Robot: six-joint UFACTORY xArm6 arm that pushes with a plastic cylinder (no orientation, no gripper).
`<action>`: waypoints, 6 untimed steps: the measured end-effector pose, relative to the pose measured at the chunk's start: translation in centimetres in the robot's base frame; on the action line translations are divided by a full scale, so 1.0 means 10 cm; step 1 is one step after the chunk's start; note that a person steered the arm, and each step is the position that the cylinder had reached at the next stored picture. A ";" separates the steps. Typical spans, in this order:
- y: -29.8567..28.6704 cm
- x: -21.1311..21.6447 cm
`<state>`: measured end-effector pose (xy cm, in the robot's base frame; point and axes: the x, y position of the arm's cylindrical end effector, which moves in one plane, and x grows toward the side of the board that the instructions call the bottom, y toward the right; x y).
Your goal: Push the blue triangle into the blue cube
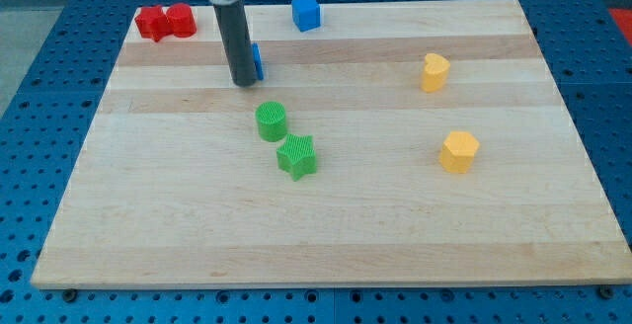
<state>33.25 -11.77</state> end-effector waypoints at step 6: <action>0.28 -0.96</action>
